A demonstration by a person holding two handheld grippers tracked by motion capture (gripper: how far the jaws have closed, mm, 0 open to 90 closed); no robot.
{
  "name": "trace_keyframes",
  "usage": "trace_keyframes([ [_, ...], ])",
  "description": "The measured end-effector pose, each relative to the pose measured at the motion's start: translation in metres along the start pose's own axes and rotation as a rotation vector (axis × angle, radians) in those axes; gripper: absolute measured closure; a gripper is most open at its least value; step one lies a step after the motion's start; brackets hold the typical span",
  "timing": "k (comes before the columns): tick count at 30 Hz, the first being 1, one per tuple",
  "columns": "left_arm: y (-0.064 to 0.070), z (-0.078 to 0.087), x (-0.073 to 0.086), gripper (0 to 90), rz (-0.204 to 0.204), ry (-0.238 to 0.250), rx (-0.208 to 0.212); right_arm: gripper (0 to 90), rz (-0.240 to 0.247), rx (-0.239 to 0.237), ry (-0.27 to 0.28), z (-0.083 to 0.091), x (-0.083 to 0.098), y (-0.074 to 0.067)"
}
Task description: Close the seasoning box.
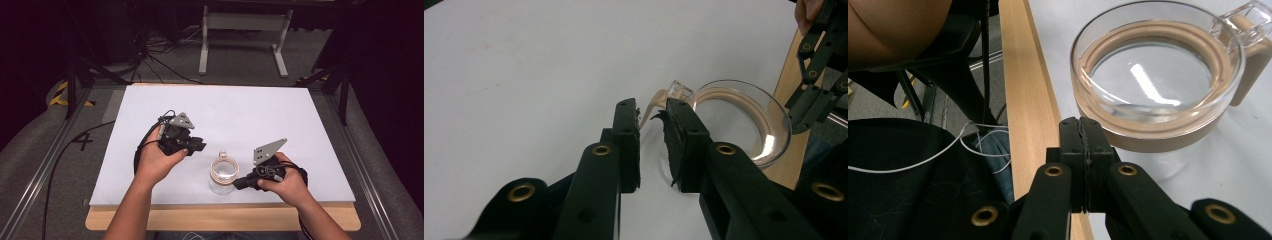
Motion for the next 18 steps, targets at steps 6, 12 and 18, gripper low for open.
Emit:
trace_keyframes([
  [6,-0.003,0.0,0.001,74.0,0.008,0.004,-0.014,90.0,0.005,0.004,0.022,0.005,-0.003,0.0],
  [12,-0.006,0.002,0.005,68.2,0.021,-0.002,-0.025,89.8,0.015,0.022,0.089,0.019,-0.012,0.001],
  [18,-0.012,0.007,0.013,62.8,0.049,0.0,-0.039,81.1,0.023,0.066,0.172,0.039,-0.023,0.01],
])
Point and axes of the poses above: each handheld gripper's, and its own axes: z roughly backward along the jaws, x roughly out of its underside, y roughly to its right, the point moved 9 cm from there along -z, roughly forward along the jaws, and after that the axes turned 7 degrees about -x, right-handed, at the moved point
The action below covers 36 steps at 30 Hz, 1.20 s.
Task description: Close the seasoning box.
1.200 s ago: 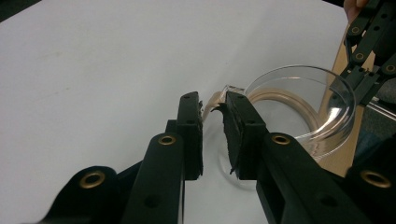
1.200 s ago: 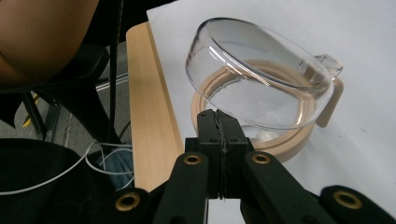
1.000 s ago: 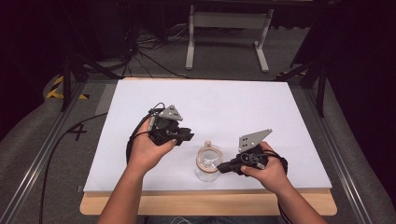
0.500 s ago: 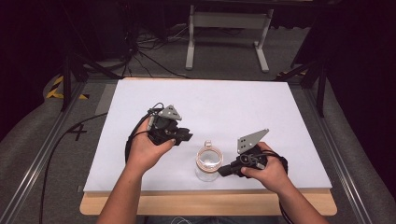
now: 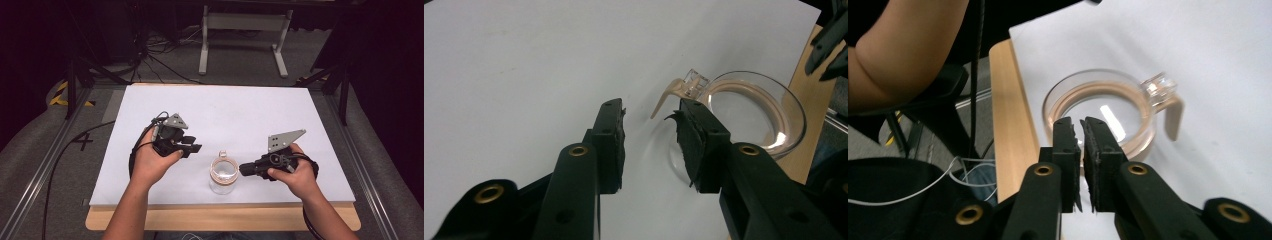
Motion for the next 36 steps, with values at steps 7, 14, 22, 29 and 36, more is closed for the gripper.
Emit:
trace_keyframes([
  [7,-0.01,0.005,0.009,59.7,0.024,-0.026,-0.026,72.8,-0.018,0.088,0.076,0.028,-0.007,0.019],
  [14,-0.018,0.001,0.013,57.3,0.053,-0.016,-0.026,60.0,-0.059,0.247,0.148,0.065,-0.003,0.048],
  [22,-0.031,-0.006,0.02,51.8,0.078,-0.03,-0.052,49.6,-0.109,0.377,0.163,0.093,0.014,0.08],
  [29,-0.048,-0.016,0.029,44.7,0.11,-0.028,-0.083,45.5,-0.152,0.446,0.103,0.097,0.041,0.11],
  [36,-0.063,-0.029,0.043,42.4,0.131,-0.052,-0.09,43.7,-0.197,0.464,0.053,0.095,0.067,0.133],
])
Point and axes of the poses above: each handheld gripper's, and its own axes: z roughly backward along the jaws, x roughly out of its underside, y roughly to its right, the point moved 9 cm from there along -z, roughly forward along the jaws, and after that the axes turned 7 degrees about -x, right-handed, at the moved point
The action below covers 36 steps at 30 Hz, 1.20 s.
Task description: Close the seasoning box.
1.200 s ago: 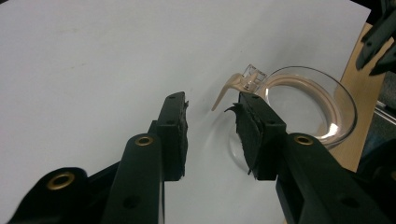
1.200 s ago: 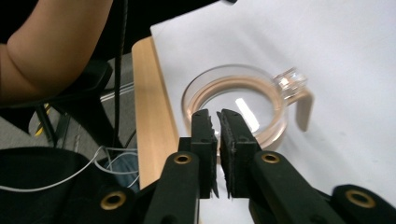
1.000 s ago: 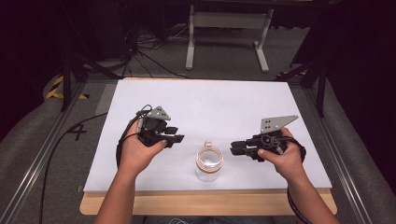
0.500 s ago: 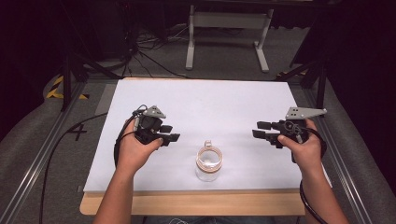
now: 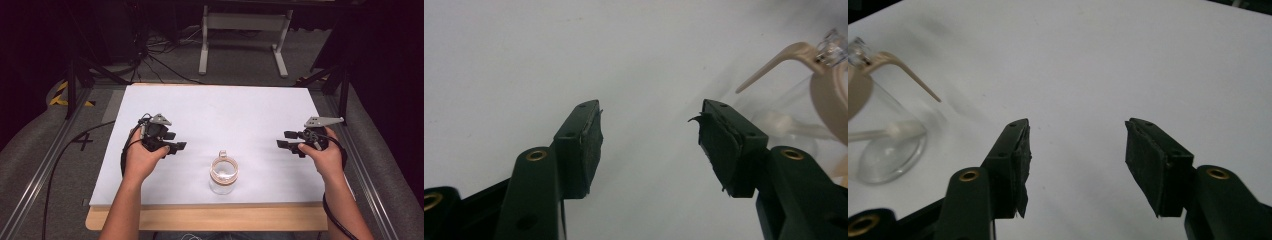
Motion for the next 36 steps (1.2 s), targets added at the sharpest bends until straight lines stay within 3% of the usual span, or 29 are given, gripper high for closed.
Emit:
trace_keyframes([
  [2,-0.002,-0.005,0.005,40.3,-0.003,-0.016,0.0,42.6,0.001,0.006,-0.008,-0.002,0.004,0.006],
  [7,-0.014,-0.021,0.018,36.0,-0.036,-0.072,-0.049,39.4,0.003,-0.011,-0.046,-0.012,0.02,0.017],
  [10,-0.018,-0.027,0.024,35.9,-0.017,-0.088,-0.044,39.2,-0.005,-0.013,-0.078,-0.019,0.031,0.023],
  [17,-0.027,-0.04,0.035,35.4,0.003,-0.069,-0.021,37.7,-0.016,-0.038,-0.086,-0.031,0.044,0.03],
  [20,-0.032,-0.047,0.041,33.7,0.021,-0.075,-0.05,37.4,-0.006,-0.041,-0.095,-0.037,0.05,0.032],
  [24,-0.032,-0.052,0.043,33.4,0.014,-0.044,-0.033,36.4,0.008,-0.043,-0.097,-0.043,0.053,0.031],
  [36,-0.028,-0.054,0.043,31.4,-0.009,-0.043,-0.025,35.5,0.03,-0.038,-0.099,-0.045,0.052,0.029],
])
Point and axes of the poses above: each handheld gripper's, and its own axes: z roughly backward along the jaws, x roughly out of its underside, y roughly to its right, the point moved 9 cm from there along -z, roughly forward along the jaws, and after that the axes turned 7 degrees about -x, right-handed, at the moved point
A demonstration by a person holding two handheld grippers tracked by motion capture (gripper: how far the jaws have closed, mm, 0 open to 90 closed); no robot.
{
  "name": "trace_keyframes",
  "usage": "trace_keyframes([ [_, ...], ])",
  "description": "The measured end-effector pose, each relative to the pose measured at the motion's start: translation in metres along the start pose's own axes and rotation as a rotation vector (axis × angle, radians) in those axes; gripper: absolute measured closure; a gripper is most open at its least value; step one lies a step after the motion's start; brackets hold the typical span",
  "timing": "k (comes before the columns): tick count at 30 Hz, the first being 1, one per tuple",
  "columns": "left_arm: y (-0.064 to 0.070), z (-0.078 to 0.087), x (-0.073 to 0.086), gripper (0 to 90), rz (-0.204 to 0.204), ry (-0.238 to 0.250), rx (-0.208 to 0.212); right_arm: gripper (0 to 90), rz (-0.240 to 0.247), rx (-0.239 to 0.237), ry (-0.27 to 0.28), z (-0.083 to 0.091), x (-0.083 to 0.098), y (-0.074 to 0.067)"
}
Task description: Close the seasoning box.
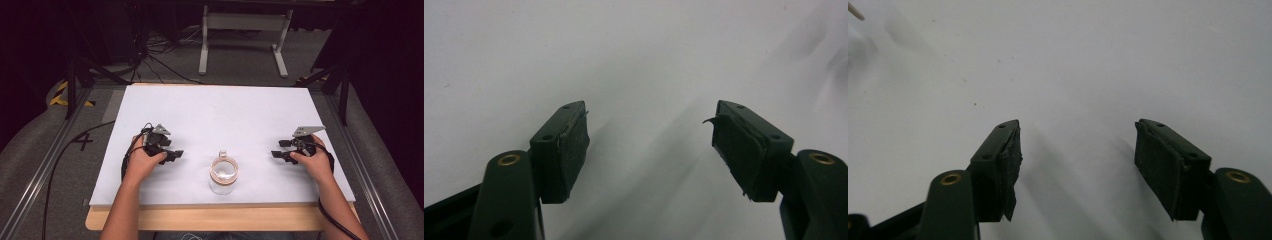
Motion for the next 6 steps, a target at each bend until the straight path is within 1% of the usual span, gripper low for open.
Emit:
trace_keyframes([
  [1,0.0005,-0.0002,0.0,31.3,0.007,0.0,0.0,35.5,0.001,0.001,-0.002,0.0,0.0,-0.0001],
  [4,0.0006,-0.0002,-0.0003,31.0,0.009,-0.002,-0.003,35.2,0.001,0.002,-0.004,-0.0001,-0.0002,-0.0003],
  [6,-0.0011,0.0002,-0.0006,30.8,0.001,-0.004,-0.011,35.3,0.003,0.002,-0.006,-0.0001,-0.0002,-0.0005],
])
Point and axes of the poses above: each handheld gripper's, and its own axes: z roughly backward along the jaws, x roughly out of its underside, y roughly to its right, the point moved 9 cm from there along -z, roughly forward along the jaws, and after that the axes turned 7 degrees about -x, right-handed, at the moved point
